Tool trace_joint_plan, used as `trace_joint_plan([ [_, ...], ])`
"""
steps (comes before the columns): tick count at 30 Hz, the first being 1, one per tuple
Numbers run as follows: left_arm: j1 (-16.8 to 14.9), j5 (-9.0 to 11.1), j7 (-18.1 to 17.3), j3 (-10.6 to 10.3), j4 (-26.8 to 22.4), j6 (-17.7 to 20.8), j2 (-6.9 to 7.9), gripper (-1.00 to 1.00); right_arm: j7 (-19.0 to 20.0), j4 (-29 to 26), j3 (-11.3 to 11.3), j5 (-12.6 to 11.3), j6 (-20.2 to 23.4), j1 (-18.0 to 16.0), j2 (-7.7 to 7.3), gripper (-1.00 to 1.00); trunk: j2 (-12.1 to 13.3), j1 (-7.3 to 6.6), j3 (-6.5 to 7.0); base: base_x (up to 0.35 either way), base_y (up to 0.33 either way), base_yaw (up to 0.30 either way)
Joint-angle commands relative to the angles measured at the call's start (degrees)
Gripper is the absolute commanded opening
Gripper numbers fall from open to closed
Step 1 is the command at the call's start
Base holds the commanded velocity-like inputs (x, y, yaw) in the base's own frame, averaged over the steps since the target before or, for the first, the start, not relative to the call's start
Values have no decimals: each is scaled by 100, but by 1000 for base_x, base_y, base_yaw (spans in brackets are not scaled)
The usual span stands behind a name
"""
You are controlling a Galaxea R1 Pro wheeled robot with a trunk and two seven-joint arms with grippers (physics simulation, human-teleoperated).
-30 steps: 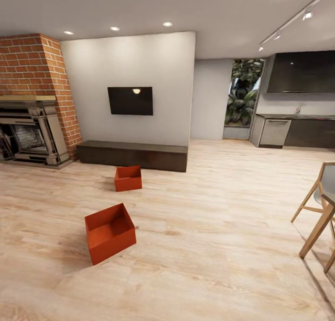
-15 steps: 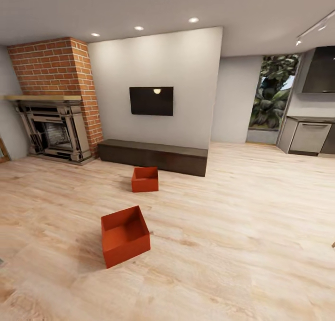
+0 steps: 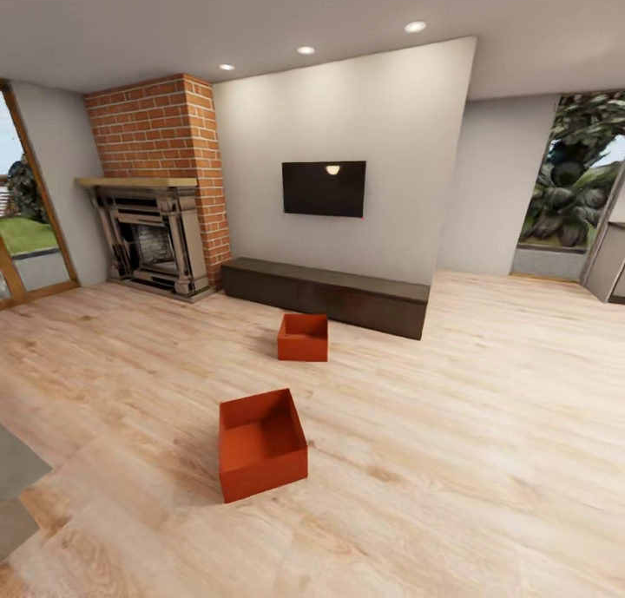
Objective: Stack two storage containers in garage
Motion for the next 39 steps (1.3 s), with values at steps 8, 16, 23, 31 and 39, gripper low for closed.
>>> trace_joint_plan([
  [8, -2, 36, -8, 3, 0, -15, 8, 100, 19, 15, 38, -30, -40, -7, -8, 100, -3, 2, -5, 262, -139, 276],
  [16, -2, 37, 0, 9, -4, -23, 6, 100, 19, 11, 50, -25, -27, -7, -21, 100, -3, 2, -5, 139, -57, 276],
  [23, -2, 46, 5, 12, -23, -19, -8, 100, 19, 13, 47, -32, -25, -7, -24, 100, -3, 2, -5, 7, -2, 268],
  [31, -2, 56, 17, 14, -22, -15, 0, 100, 41, 11, 59, 18, -31, -7, -28, 100, -3, 2, -5, 0, 0, 44],
  [39, -2, 64, 17, 12, -11, -15, 7, 100, 37, 11, 65, 27, -34, -7, -26, 100, -3, 2, -5, 145, 0, 1],
])
